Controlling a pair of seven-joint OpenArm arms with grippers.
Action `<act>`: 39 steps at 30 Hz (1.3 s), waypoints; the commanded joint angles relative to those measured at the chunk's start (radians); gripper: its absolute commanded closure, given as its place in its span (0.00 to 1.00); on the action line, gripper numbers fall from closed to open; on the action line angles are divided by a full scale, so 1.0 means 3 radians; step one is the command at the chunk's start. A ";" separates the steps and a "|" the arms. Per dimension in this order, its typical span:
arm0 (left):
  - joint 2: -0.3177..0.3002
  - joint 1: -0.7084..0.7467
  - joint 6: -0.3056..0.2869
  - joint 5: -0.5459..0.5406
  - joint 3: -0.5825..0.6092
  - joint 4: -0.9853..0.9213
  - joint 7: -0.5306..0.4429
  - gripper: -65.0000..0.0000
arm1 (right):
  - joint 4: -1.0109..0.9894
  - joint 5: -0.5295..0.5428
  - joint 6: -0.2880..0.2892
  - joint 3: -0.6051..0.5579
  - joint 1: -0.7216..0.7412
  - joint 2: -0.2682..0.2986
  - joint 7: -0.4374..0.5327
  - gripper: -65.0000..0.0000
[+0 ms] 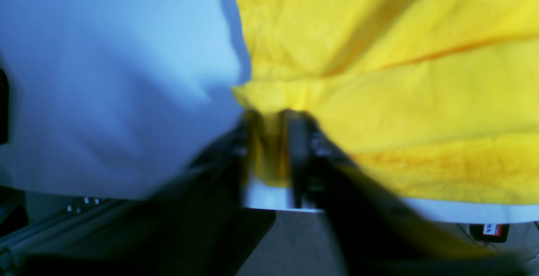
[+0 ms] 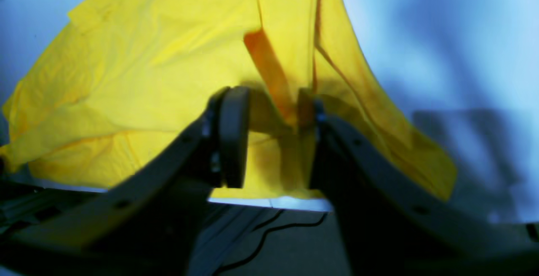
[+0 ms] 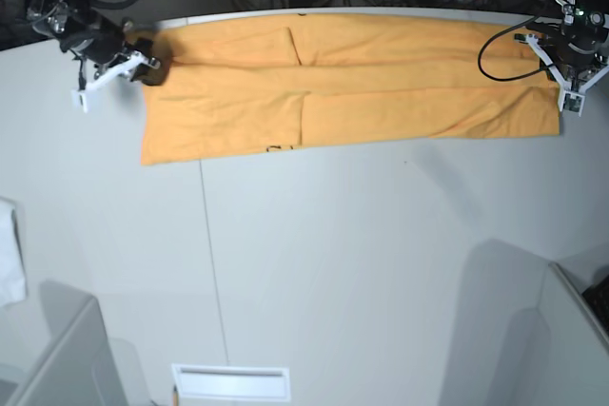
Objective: Fold the T-shirt properly
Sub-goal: 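Lay the hem onto the shoulder edge and open both grippers, then raise both grippers and move them to the two ends of the strip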
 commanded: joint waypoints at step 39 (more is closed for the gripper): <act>0.0363 -0.0832 -0.0023 0.0027 -0.0115 -0.1170 -0.0324 1.00 | -0.0476 -0.1501 0.0030 -0.0711 0.0644 -0.0235 0.0319 1.00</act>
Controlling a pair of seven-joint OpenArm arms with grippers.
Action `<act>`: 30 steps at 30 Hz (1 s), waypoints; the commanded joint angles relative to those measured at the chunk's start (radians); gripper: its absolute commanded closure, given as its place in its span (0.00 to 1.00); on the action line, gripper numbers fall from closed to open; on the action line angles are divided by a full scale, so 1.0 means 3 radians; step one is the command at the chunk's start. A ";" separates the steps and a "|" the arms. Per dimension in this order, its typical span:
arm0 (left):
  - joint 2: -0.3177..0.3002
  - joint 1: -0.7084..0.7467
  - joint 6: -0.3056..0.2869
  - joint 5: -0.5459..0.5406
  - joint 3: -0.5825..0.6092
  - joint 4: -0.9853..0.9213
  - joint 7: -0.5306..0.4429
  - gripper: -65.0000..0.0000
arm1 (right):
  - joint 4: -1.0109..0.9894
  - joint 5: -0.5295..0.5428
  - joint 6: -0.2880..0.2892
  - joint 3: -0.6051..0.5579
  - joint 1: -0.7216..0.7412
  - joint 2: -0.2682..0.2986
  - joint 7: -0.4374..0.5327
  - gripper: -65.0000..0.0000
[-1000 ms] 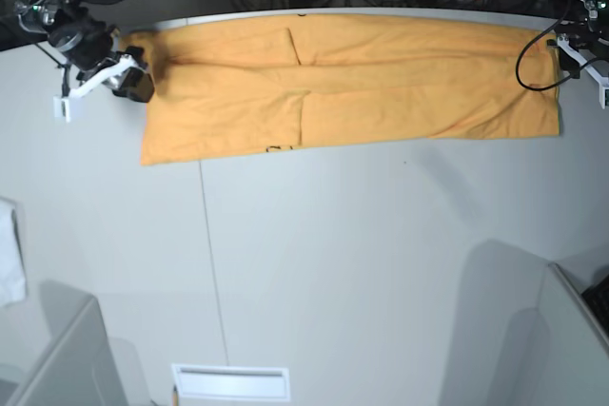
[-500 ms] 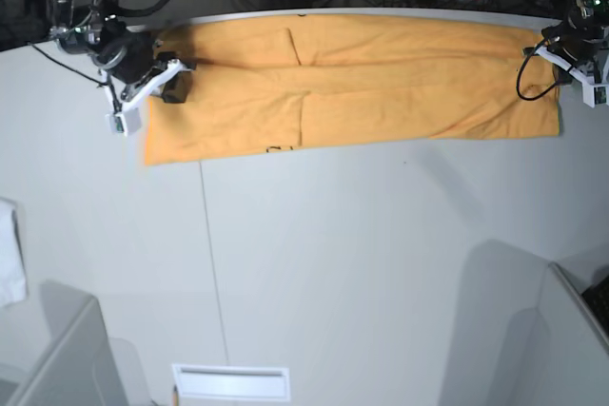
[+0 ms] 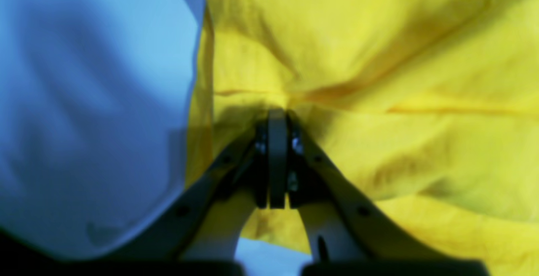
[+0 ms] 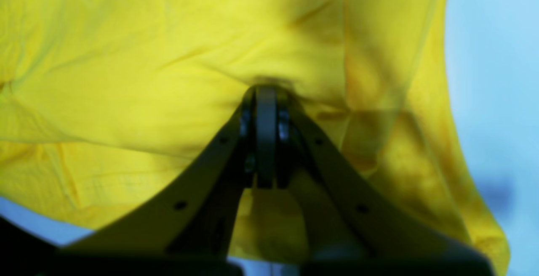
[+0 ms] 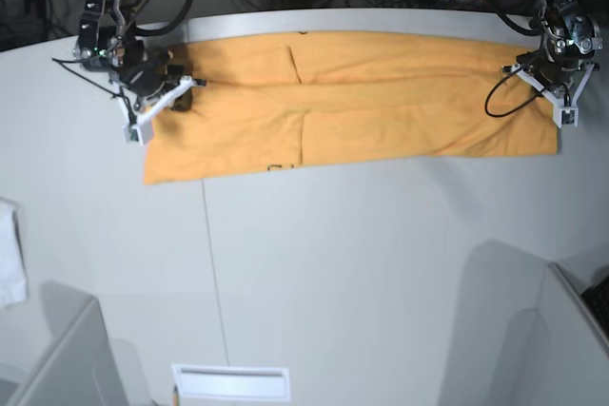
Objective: Fold the T-shirt properly
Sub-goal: 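Raise both grippers and move them to the two ends of the strip, then grasp the strip end nearest the left gripper with the left gripper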
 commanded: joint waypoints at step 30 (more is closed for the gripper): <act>-0.0204 -0.0880 -0.0020 -0.0455 -0.0436 0.1052 0.0974 1.00 | 0.0811 0.0371 -0.0032 0.0305 0.0233 -0.0072 -0.0010 1.00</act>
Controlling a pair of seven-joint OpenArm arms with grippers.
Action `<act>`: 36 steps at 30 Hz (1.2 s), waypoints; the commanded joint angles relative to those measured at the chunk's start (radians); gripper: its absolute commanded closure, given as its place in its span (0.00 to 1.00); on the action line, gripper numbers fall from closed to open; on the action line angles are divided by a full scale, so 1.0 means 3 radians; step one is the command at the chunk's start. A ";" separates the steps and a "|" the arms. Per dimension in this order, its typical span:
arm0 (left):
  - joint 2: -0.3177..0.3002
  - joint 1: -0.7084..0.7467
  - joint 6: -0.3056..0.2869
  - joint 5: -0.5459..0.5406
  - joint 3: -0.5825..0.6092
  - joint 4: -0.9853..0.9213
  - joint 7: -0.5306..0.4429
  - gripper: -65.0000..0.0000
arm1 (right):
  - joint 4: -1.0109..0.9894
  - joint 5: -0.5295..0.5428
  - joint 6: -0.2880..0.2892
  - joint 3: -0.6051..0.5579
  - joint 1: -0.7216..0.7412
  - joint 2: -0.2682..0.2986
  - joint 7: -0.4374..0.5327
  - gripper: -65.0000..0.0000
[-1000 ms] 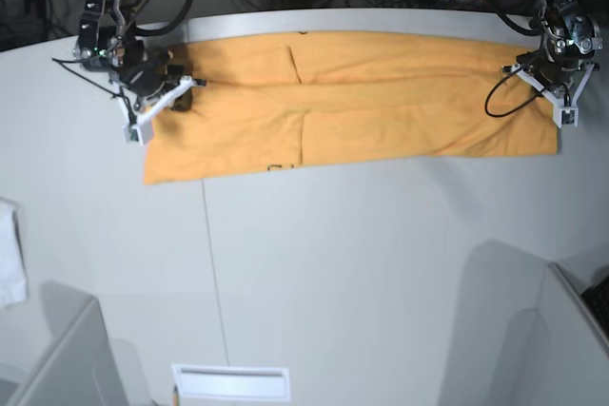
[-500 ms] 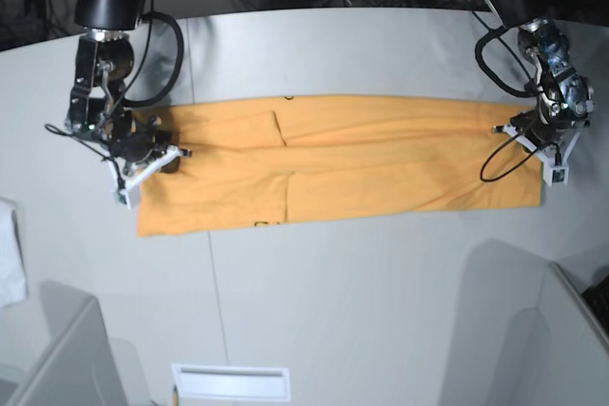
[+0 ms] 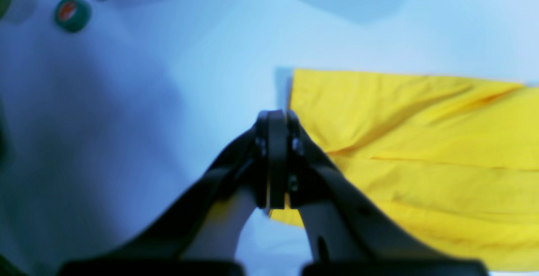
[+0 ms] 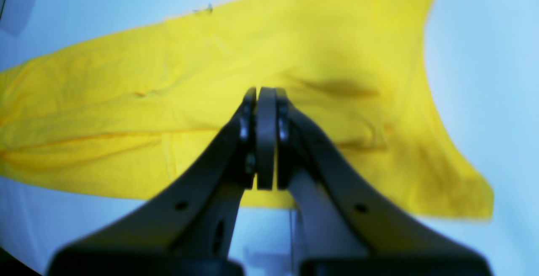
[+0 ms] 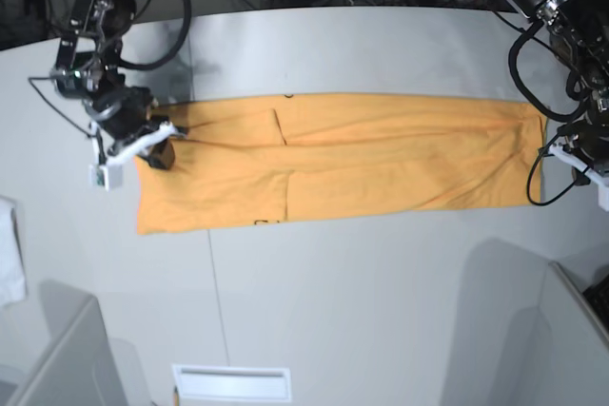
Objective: Fold the T-shirt properly
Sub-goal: 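Grasp the strip end nearest the left gripper with the left gripper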
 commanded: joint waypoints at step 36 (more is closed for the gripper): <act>-0.0604 -0.0220 0.0016 -0.0738 0.0738 -0.2441 -0.1011 0.11 | 0.0290 0.0224 0.0029 -0.0032 -0.0852 -0.0086 0.0293 1.00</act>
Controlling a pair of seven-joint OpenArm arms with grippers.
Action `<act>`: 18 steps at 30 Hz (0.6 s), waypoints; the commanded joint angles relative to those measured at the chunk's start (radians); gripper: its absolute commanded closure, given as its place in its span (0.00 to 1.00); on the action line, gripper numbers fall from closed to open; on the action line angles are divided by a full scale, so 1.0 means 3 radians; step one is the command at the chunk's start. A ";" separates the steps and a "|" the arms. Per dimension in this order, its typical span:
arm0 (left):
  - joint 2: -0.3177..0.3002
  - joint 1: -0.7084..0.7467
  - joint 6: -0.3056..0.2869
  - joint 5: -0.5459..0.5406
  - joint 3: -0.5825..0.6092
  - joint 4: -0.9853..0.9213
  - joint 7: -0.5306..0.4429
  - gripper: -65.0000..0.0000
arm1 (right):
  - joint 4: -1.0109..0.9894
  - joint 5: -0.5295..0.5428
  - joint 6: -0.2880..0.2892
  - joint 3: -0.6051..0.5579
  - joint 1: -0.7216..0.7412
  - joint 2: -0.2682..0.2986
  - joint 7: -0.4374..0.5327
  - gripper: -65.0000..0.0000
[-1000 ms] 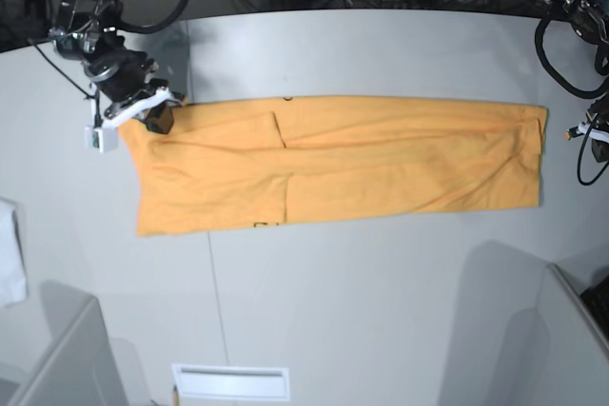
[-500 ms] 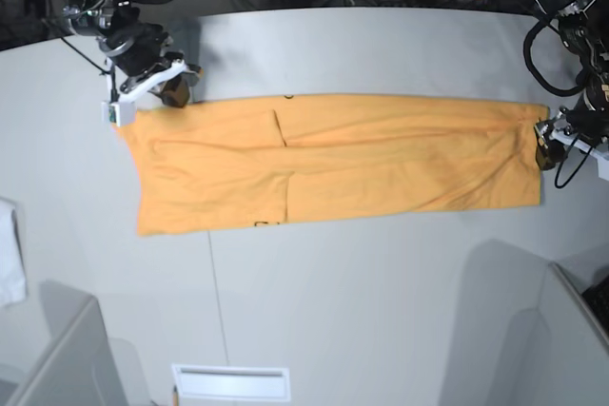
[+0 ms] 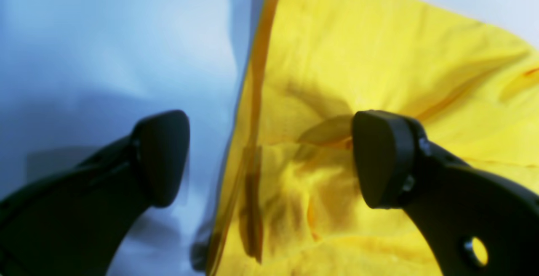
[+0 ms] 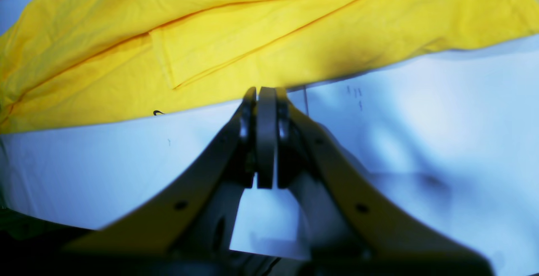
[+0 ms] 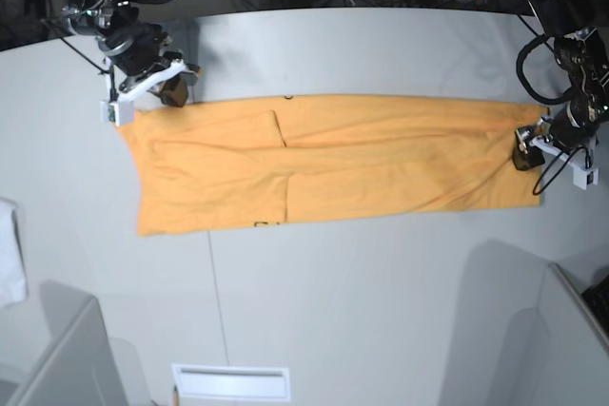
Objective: Fold the T-shirt properly
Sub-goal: 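Grasp the strip end nearest the left gripper with the left gripper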
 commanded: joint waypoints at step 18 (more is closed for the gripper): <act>-0.0064 -0.0024 0.0018 0.0021 -0.0012 -0.0101 0.0071 1.00 | 0.0128 0.0038 0.0016 0.0014 -0.0012 0.0028 0.0054 1.00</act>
